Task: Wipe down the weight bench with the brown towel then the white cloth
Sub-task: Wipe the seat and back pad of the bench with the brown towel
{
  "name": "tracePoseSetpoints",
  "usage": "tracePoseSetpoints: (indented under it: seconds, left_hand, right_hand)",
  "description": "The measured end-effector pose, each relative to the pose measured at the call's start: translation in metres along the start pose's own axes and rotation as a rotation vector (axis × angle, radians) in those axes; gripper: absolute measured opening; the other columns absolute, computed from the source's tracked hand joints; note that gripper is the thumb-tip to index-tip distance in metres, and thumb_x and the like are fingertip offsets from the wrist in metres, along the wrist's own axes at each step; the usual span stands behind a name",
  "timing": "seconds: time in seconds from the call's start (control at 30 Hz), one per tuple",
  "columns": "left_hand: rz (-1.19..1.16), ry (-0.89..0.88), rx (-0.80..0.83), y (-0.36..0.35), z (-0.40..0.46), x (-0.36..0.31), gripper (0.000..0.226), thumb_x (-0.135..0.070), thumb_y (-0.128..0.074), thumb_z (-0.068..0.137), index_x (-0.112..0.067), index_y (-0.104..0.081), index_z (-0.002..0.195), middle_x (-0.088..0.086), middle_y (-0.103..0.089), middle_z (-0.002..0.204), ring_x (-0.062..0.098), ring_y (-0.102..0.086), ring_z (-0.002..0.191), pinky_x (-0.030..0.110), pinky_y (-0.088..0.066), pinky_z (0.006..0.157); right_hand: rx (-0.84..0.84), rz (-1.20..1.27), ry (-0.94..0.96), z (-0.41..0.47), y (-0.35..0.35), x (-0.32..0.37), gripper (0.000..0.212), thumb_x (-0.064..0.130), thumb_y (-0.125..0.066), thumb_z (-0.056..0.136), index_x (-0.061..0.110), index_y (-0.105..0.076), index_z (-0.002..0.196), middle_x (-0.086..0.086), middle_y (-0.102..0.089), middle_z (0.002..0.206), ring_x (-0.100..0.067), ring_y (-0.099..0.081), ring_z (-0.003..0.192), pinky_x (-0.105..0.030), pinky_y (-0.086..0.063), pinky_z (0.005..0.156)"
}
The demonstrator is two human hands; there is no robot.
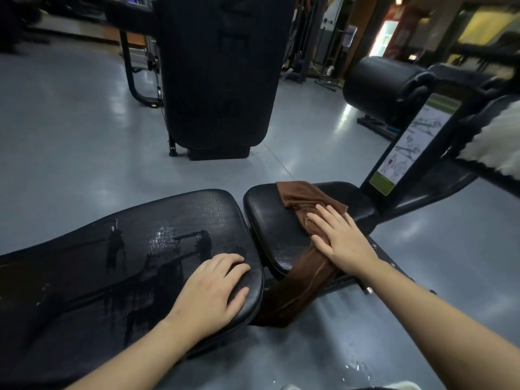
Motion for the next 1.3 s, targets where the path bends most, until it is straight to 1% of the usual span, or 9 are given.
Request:
tracePoseSetpoints:
  seconds: [0.07, 0.13, 0.27, 0.43, 0.6, 0.77, 0.93, 1.13, 1.3]
  left_hand:
    - [-0.004, -0.003, -0.004, 0.0, 0.001, 0.0, 0.039, -0.044, -0.055, 0.091, -0.022, -0.064, 0.123, -0.005, -0.058, 0.128, 0.017, -0.055, 0.12, 0.026, -0.038, 0.1]
    - [-0.01, -0.004, -0.009, 0.0, 0.001, 0.0, 0.039, -0.043, -0.057, 0.091, -0.022, -0.064, 0.122, -0.005, -0.058, 0.128, 0.017, -0.054, 0.12, 0.026, -0.038, 0.1]
    - [-0.019, -0.004, -0.005, 0.0, 0.002, 0.001, 0.039, -0.043, -0.057, 0.09, -0.022, -0.064, 0.122, -0.005, -0.057, 0.127, 0.016, -0.053, 0.12, 0.027, -0.038, 0.101]
    - [-0.028, 0.006, 0.005, 0.0, 0.003, 0.0, 0.038, -0.043, -0.058, 0.09, -0.022, -0.063, 0.121, -0.005, -0.056, 0.127, 0.017, -0.052, 0.119, 0.028, -0.04, 0.101]
    - [-0.044, 0.015, 0.013, 0.002, 0.004, -0.001, 0.038, -0.043, -0.058, 0.089, -0.022, -0.063, 0.121, -0.006, -0.055, 0.126, 0.016, -0.052, 0.118, 0.029, -0.041, 0.1]
    - [-0.049, 0.015, 0.022, 0.001, 0.004, 0.0, 0.039, -0.042, -0.058, 0.089, -0.022, -0.062, 0.122, -0.006, -0.055, 0.127, 0.016, -0.052, 0.119, 0.029, -0.041, 0.1]
    - [-0.052, 0.015, 0.03, -0.001, 0.005, 0.001, 0.039, -0.042, -0.059, 0.089, -0.023, -0.061, 0.122, -0.006, -0.054, 0.128, 0.016, -0.051, 0.12, 0.028, -0.038, 0.101]
    - [-0.035, 0.025, 0.051, -0.001, 0.005, 0.002, 0.039, -0.043, -0.058, 0.088, -0.024, -0.062, 0.122, -0.007, -0.055, 0.128, 0.016, -0.053, 0.119, 0.025, -0.036, 0.1]
    - [-0.025, 0.043, 0.076, -0.001, 0.005, 0.003, 0.039, -0.043, -0.057, 0.088, -0.025, -0.061, 0.122, -0.009, -0.053, 0.128, 0.013, -0.052, 0.12, 0.022, -0.035, 0.099]
  right_hand:
    - [0.008, -0.007, -0.061, 0.007, 0.0, -0.007, 0.074, 0.067, -0.01, 0.093, 0.035, -0.027, 0.157, 0.004, -0.015, 0.168, -0.018, -0.006, 0.155, -0.042, -0.003, 0.124]
    - [0.031, -0.018, -0.134, 0.018, 0.0, -0.012, 0.077, 0.068, -0.008, 0.091, 0.034, -0.023, 0.158, -0.001, -0.011, 0.169, -0.022, -0.004, 0.156, -0.045, -0.002, 0.124]
    - [0.126, -0.056, -0.304, 0.042, -0.004, -0.008, 0.073, 0.064, -0.018, 0.099, 0.026, -0.013, 0.161, -0.016, 0.001, 0.168, -0.034, 0.003, 0.155, -0.056, 0.002, 0.123]
    - [0.18, -0.038, -0.425, 0.065, -0.009, 0.014, 0.082, 0.067, -0.018, 0.098, 0.017, -0.008, 0.161, -0.025, 0.004, 0.166, -0.042, 0.006, 0.153, -0.061, 0.004, 0.121]
    - [0.181, -0.048, -0.304, 0.1, -0.016, 0.054, 0.082, 0.068, -0.017, 0.098, 0.016, -0.009, 0.161, -0.025, 0.003, 0.166, -0.042, 0.004, 0.153, -0.063, 0.001, 0.12]
    - [0.19, -0.059, -0.192, 0.135, -0.025, 0.089, 0.088, 0.075, -0.01, 0.095, 0.017, -0.01, 0.162, -0.023, 0.001, 0.167, -0.041, 0.003, 0.154, -0.062, 0.001, 0.121]
    - [0.194, -0.056, -0.051, 0.15, -0.03, 0.103, 0.081, 0.072, -0.015, 0.097, 0.023, -0.012, 0.161, -0.016, -0.005, 0.168, -0.039, 0.001, 0.154, -0.06, 0.0, 0.122]
    - [0.197, -0.043, 0.017, 0.14, -0.026, 0.087, 0.068, 0.064, -0.018, 0.1, 0.033, -0.012, 0.161, -0.006, -0.003, 0.17, -0.03, 0.002, 0.155, -0.055, -0.002, 0.124]
    - [0.184, -0.042, -0.073, 0.113, -0.014, 0.024, 0.066, 0.062, -0.016, 0.101, 0.035, -0.011, 0.16, -0.003, 0.0, 0.17, -0.023, 0.005, 0.156, -0.052, -0.001, 0.124]
Point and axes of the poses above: each hand's wrist, its own z-axis towards the middle knuckle, its own y-axis out of the back of the hand, x = y × z, the point moved 8 cm from there along z, towards the middle knuckle
